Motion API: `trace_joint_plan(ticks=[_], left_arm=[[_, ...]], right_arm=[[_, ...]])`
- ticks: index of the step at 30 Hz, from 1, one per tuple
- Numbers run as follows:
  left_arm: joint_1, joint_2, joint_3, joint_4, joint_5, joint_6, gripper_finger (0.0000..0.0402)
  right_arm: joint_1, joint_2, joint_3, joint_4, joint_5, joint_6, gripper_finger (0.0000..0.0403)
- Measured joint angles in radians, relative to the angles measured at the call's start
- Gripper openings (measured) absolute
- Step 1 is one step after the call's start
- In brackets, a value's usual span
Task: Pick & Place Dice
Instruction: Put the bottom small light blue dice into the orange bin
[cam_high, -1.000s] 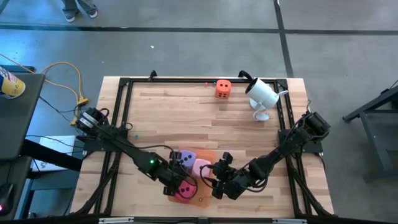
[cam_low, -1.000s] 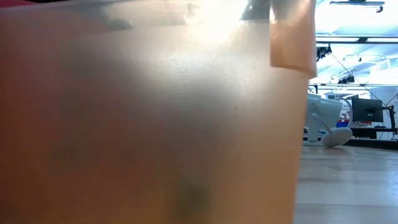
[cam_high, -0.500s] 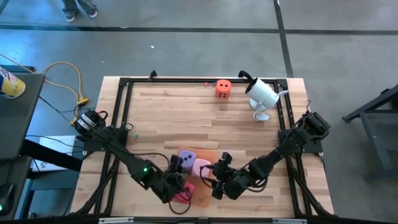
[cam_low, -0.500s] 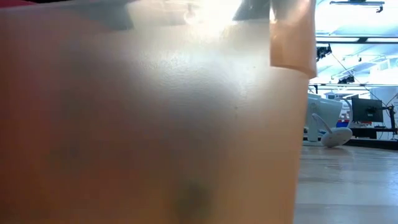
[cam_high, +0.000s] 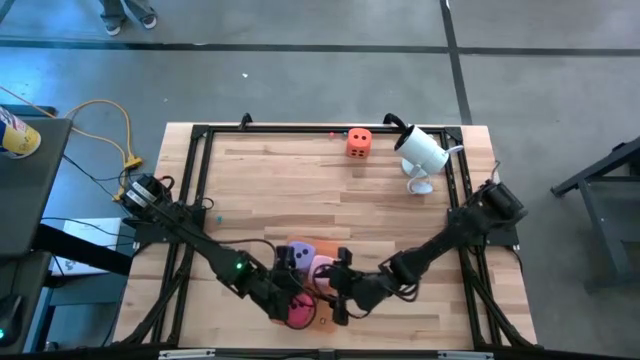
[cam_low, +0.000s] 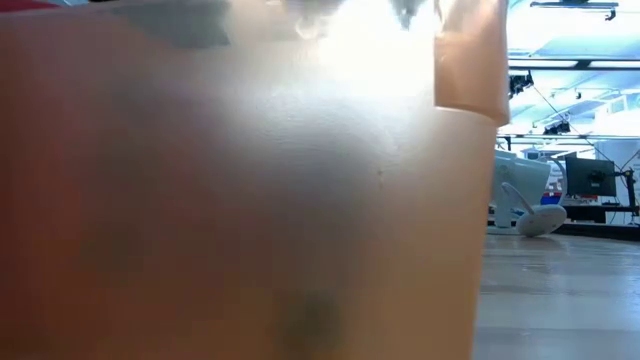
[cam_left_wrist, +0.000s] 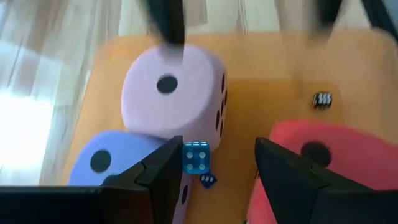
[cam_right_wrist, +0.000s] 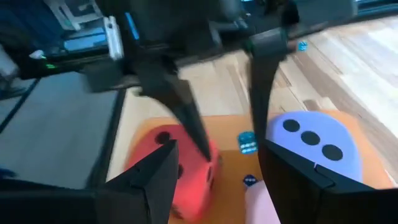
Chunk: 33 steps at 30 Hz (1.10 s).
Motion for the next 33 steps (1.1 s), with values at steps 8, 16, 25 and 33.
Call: trace_joint_plan(ticks=[8,16,25,33], left_arm=[[-0.003,0.0,-0.002,0.032,-0.007,0.003,0.0191],[-0.002,0.0,-0.001,0.061,-0.011,0.005,0.0191],[-0.003,0.0,-0.001,0.06,-0.01,0.018,0.0191],[-0.003,0.0,-0.001,0.058,-0.01,0.018,0.0191]], right_arm=[[-0.065,0.093,0.001,0.134,-0.053,-0.016,0.021],[-0.094,0.103,0.001,0.106,-0.066,0.032,0.021],[-0.078,0.104,0.001,0.017,-0.065,0.116,0.021],[-0.069,0.104,0.001,0.088,-0.061,0.07,0.021]])
